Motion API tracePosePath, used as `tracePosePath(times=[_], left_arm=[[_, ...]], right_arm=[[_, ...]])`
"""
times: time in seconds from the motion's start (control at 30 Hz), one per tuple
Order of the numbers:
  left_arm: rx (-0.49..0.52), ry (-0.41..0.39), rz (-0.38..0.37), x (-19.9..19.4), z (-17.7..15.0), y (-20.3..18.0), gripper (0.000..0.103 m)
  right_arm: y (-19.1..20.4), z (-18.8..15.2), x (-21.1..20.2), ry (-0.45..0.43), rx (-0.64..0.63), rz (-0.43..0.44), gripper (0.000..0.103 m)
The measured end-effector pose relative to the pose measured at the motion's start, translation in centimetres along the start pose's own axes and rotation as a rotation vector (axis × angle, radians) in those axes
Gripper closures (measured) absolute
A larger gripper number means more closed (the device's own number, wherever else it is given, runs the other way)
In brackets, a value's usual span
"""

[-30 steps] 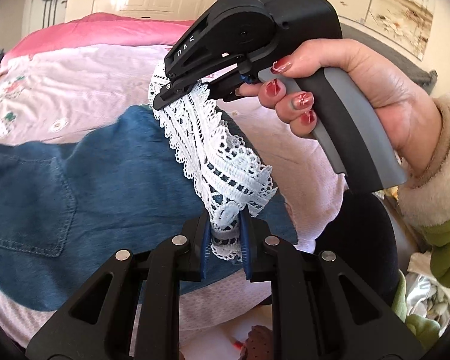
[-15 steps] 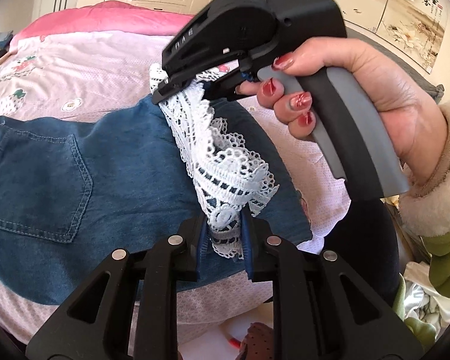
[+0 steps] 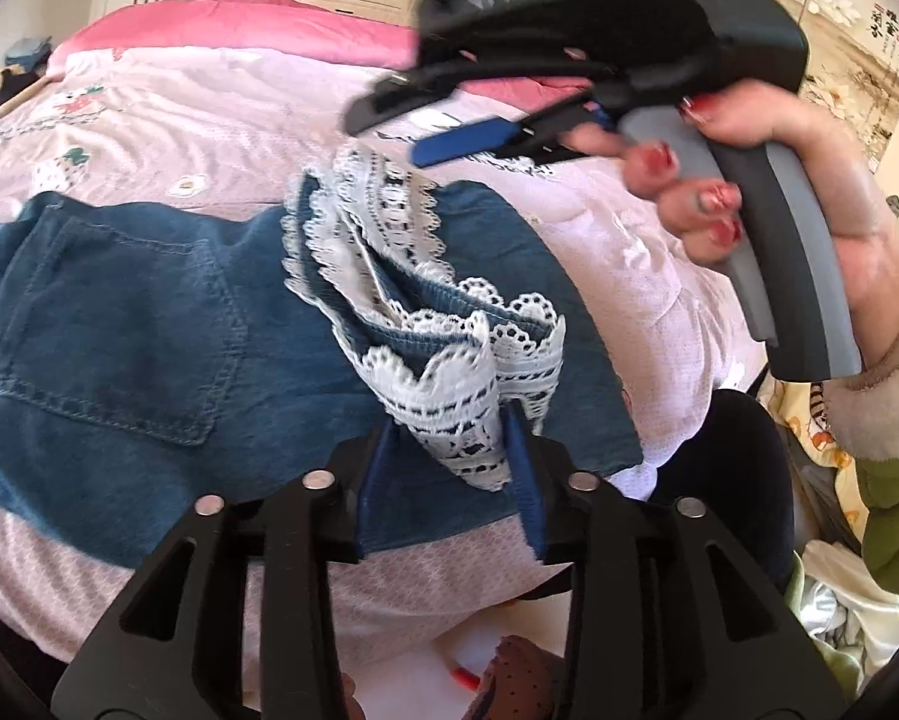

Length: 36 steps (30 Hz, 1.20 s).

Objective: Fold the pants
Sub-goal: 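Lay the folded hems onto the pants and open both grippers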

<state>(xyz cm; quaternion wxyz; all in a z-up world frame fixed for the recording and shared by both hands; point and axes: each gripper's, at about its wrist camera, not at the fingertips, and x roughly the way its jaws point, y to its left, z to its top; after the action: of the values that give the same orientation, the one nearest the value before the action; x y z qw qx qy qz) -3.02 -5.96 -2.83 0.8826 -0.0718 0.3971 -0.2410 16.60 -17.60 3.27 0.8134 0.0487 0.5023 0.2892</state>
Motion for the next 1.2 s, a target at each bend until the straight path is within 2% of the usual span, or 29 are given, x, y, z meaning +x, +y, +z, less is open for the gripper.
tracePosePath(times=[0.1, 0.13, 0.17, 0.2, 0.23, 0.3, 0.43, 0.53, 0.63, 0.7, 0.77, 0.8, 0.83, 0.9, 0.97, 1.0, 1.03, 1.07, 1.13, 1.2], left_arm=[[-0.015, -0.007, 0.013, -0.9, 0.0, 0.6, 0.066], [-0.02, -0.008, 0.02, -1.2, -0.1, 0.8, 0.065], [-0.025, -0.011, 0.024, -1.5, -0.1, 1.0, 0.065], [-0.03, -0.014, 0.027, -1.9, 0.0, 1.1, 0.065], [-0.035, -0.018, 0.031, -2.4, 0.0, 1.3, 0.064], [-0.034, -0.036, 0.045, -3.3, 0.1, 1.4, 0.064], [0.001, -0.083, 0.062, -5.2, 0.9, 0.8, 0.058], [0.033, -0.095, 0.063, -5.2, 1.7, -0.1, 0.056], [0.076, -0.085, 0.045, -4.2, 2.6, -1.3, 0.056], [0.126, -0.087, 0.052, -3.3, 3.1, -2.4, 0.056], [0.151, -0.093, 0.055, -2.6, 3.3, -3.1, 0.057], [0.156, -0.093, 0.049, -2.2, 3.4, -3.2, 0.062], [0.153, -0.078, 0.046, -1.5, 3.4, -3.2, 0.068], [0.141, -0.048, 0.037, -0.6, 3.2, -2.9, 0.074], [0.133, -0.015, 0.055, 0.2, 2.7, -2.3, 0.076], [0.127, 0.001, 0.059, 0.6, 2.5, -1.9, 0.08], [0.116, 0.02, 0.059, 0.8, 2.2, -1.5, 0.082], [0.101, 0.038, 0.051, 1.0, 2.0, -1.1, 0.082], [0.069, 0.056, 0.032, 1.1, 1.5, -0.4, 0.082], [0.063, 0.062, 0.024, 1.0, 1.3, -0.1, 0.082]], right_arm=[[-0.5, -0.5, 0.7, 0.031, -0.008, -0.003, 0.056], [-0.4, -0.9, 1.2, 0.058, -0.026, 0.007, 0.062], [-0.1, -1.2, 1.8, 0.084, -0.045, 0.019, 0.077], [0.3, -1.7, 2.4, 0.107, -0.069, 0.025, 0.087], [0.9, -2.3, 3.3, 0.135, -0.101, 0.022, 0.088], [1.8, -3.1, 4.7, 0.166, -0.143, 0.029, 0.088], [2.1, -3.3, 5.2, 0.183, -0.132, 0.085, 0.085], [1.9, -2.2, 2.5, 0.102, -0.143, 0.093, 0.085], [1.0, -0.7, 0.0, -0.002, -0.156, 0.019, 0.076], [0.7, 0.0, -0.4, -0.031, -0.17, -0.038, 0.063], [0.6, 0.8, 0.1, -0.04, -0.196, -0.084, 0.062], [0.5, 1.0, 0.6, -0.04, -0.208, -0.106, 0.062], [0.6, 1.3, 1.2, -0.038, -0.224, -0.139, 0.062], [0.5, 1.9, 2.5, -0.024, -0.242, -0.17, 0.062], [0.3, 2.0, 3.6, -0.008, -0.244, -0.191, 0.062], [0.1, 2.1, 4.2, 0.007, -0.249, -0.205, 0.066], [0.1, 2.0, 4.9, 0.026, -0.259, -0.22, 0.078], [0.0, 1.8, 5.3, 0.042, -0.262, -0.223, 0.096], [0.6, 1.5, 5.1, 0.021, -0.284, -0.236, 0.096], [1.5, 1.5, 4.4, -0.009, -0.285, -0.181, 0.096]])
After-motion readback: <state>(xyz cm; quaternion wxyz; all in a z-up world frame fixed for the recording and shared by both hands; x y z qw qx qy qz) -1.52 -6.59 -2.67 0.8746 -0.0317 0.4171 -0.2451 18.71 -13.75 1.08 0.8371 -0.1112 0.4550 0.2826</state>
